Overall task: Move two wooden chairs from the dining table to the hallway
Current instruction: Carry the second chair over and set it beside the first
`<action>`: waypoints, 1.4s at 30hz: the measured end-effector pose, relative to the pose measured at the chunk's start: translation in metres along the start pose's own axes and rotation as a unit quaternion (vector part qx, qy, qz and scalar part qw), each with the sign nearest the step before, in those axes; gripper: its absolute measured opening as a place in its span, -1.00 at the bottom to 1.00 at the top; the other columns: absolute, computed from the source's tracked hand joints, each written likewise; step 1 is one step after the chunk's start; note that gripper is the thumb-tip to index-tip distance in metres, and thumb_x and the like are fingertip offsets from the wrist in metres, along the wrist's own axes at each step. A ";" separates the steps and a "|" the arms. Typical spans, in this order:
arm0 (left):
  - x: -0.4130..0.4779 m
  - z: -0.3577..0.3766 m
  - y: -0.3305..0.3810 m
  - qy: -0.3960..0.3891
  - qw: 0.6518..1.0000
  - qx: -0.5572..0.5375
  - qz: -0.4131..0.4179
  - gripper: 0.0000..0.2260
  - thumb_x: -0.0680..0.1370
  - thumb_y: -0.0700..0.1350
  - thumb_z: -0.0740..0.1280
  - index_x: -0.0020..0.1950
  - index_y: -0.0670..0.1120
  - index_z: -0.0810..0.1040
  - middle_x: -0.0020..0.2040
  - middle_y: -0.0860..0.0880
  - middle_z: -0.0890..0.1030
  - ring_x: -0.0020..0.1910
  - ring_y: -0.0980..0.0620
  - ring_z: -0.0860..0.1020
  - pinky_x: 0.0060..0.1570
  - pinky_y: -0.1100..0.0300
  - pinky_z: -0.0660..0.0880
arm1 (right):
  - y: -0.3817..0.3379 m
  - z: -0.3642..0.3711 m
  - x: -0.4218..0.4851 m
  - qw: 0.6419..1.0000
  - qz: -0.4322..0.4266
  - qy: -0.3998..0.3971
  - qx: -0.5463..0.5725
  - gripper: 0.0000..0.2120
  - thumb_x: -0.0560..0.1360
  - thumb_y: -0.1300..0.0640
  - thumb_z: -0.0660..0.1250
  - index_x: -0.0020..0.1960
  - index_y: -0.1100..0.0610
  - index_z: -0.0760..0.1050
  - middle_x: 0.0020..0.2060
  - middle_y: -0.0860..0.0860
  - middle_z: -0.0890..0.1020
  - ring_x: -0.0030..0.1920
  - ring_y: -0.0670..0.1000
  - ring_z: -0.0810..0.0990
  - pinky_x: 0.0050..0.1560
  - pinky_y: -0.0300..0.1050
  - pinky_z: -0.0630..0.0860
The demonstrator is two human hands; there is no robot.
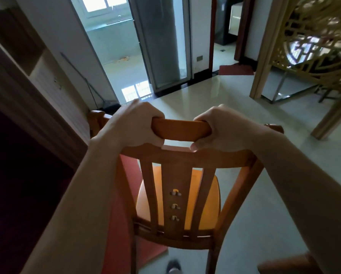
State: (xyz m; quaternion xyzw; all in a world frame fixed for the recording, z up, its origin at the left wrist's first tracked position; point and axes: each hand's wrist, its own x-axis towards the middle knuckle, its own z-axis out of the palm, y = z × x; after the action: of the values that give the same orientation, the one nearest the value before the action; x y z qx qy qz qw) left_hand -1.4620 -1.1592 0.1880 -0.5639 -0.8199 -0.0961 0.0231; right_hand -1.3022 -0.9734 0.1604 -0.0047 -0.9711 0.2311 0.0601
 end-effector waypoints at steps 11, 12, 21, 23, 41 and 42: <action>0.252 0.076 -0.046 -0.018 0.992 -0.072 0.101 -0.83 0.33 0.08 0.57 -0.27 0.12 0.60 -0.38 0.19 0.58 -0.38 0.19 0.58 -0.37 0.27 0.51 | 0.177 -0.071 0.093 0.985 0.163 -0.047 0.039 -0.68 0.43 -0.01 0.57 0.14 -0.16 0.60 -0.15 -0.26 0.64 -0.13 -0.25 0.64 -0.10 -0.33 0.50; 0.277 0.080 -0.046 -0.010 0.991 -0.069 0.115 -0.82 0.30 0.12 0.56 -0.29 0.13 0.59 -0.40 0.20 0.56 -0.40 0.20 0.56 -0.43 0.30 0.45 | 0.192 -0.080 0.099 0.982 0.182 -0.044 0.042 -0.67 0.43 -0.01 0.57 0.16 -0.12 0.62 -0.12 -0.24 0.66 -0.10 -0.23 0.65 -0.06 -0.29 0.53; 0.489 0.123 0.014 -0.004 0.959 -0.064 0.276 -0.82 0.35 0.14 0.53 -0.20 0.10 0.61 -0.35 0.19 0.52 -0.37 0.24 0.48 -0.38 0.34 0.35 | 0.329 -0.148 0.091 0.942 0.329 0.062 0.028 -0.74 0.41 0.01 0.59 0.05 -0.18 0.61 -0.11 -0.22 0.66 -0.09 -0.23 0.63 -0.06 -0.20 0.56; 0.533 0.133 0.034 -0.008 0.949 -0.074 0.306 -0.83 0.35 0.13 0.53 -0.19 0.12 0.61 -0.38 0.23 0.45 -0.39 0.27 0.44 -0.37 0.34 0.33 | 0.363 -0.165 0.086 0.932 0.355 0.078 0.010 -0.74 0.41 -0.01 0.59 -0.13 -0.27 0.54 -0.19 -0.24 0.63 -0.15 -0.24 0.60 -0.17 -0.23 0.48; 0.911 0.230 0.241 -0.033 0.868 -0.134 0.478 -0.81 0.29 0.14 0.51 -0.18 0.19 0.56 -0.35 0.28 0.43 -0.32 0.34 0.40 -0.32 0.34 0.22 | 0.672 -0.318 0.029 0.848 0.504 0.164 0.005 -0.78 0.40 -0.12 0.57 -0.21 -0.39 0.56 -0.25 -0.44 0.62 -0.18 -0.37 0.58 -0.23 -0.21 0.39; 0.926 0.236 0.250 -0.035 0.859 -0.140 0.491 -0.80 0.30 0.14 0.51 -0.16 0.21 0.55 -0.34 0.28 0.43 -0.31 0.35 0.40 -0.30 0.35 0.23 | 0.683 -0.322 0.027 0.844 0.510 0.165 0.000 -0.73 0.41 -0.12 0.56 -0.20 -0.47 0.53 -0.25 -0.50 0.59 -0.19 -0.41 0.57 -0.25 -0.24 0.36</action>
State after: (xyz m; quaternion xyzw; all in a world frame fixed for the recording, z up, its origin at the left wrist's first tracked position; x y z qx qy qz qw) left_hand -1.5494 -0.1775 0.1246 -0.8937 -0.4147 -0.1664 -0.0410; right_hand -1.3032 -0.2180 0.1421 -0.5374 -0.8073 0.2254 0.0932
